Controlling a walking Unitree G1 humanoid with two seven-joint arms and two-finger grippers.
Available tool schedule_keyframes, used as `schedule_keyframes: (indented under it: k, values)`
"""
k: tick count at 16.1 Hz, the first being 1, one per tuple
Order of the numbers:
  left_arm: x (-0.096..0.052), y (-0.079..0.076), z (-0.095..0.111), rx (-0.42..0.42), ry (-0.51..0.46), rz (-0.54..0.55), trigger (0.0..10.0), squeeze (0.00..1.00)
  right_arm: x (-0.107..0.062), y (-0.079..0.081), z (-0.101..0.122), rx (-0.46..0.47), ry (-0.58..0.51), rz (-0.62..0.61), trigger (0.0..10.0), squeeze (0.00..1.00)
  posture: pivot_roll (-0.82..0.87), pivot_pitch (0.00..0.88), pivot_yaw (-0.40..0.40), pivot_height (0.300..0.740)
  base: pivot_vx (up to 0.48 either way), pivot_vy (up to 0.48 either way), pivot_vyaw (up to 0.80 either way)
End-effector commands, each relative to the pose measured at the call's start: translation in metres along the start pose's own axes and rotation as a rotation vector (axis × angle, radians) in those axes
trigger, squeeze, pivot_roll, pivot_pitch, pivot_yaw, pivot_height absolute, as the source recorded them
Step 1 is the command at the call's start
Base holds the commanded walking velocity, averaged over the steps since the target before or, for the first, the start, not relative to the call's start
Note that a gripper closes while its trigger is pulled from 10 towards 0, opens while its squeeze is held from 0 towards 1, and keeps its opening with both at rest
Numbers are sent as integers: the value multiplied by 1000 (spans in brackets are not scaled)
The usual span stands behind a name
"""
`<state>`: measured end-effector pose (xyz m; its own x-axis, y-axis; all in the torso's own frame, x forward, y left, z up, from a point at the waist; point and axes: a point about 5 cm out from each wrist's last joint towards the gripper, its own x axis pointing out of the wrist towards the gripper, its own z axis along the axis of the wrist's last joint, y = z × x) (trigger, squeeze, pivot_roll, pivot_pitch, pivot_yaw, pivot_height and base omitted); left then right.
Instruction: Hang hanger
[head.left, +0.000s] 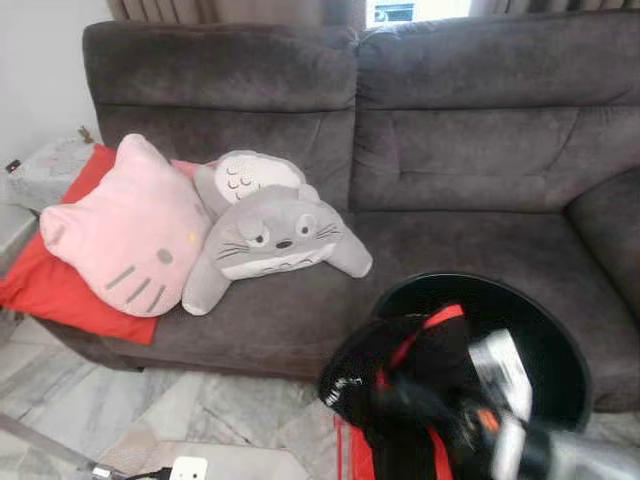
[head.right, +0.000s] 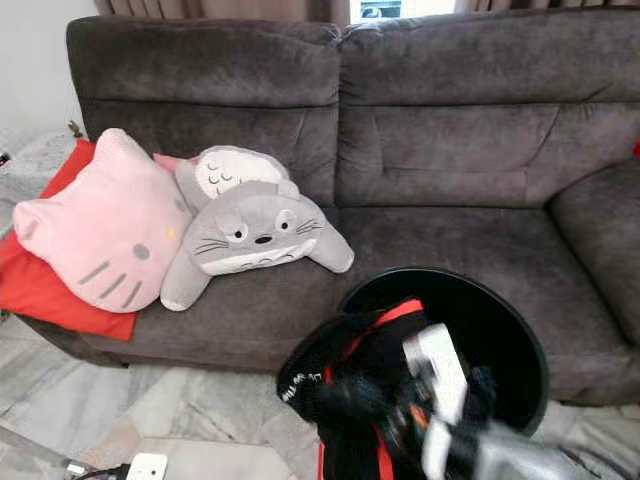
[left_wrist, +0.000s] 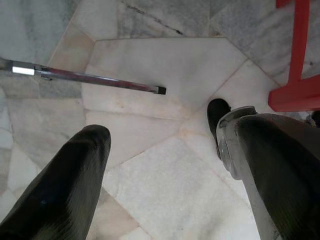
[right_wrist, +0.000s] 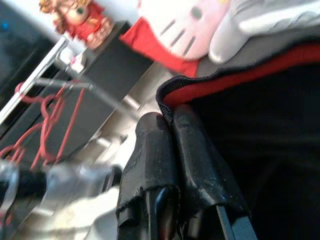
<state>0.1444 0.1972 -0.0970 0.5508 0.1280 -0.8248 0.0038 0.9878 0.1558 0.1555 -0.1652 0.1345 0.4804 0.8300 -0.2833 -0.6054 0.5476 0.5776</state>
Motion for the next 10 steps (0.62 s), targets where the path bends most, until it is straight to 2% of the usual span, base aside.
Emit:
schedule_keyframes:
  k: [1,3,5,6,7,10]
  values:
    - [0,2,-1,8,3,0,10000,0,-5,8,2,-47,1,43,0,0,-235,0,72,740,0,0,0]
    - [0,2,0,9,3,0,10000,0,-14,9,-13,-26,69,71,0,0,-244,0,71,740,0,0,0]
    - [0,1,-1,9,2,0,10000,0,-16,10,-17,-24,82,84,0,0,-244,0,70,740,0,0,0]
    - [0,1,0,10,1,0,10000,0,-20,9,-30,-10,140,83,0,0,-244,0,69,740,0,0,0]
    - [0,1,0,11,-1,1,10000,0,-26,7,-45,27,191,76,0,0,-244,0,69,740,0,0,0]
    - [0,1,0,9,-2,6,10000,0,-45,-2,-75,154,222,32,0,0,-244,0,66,740,0,0,0]
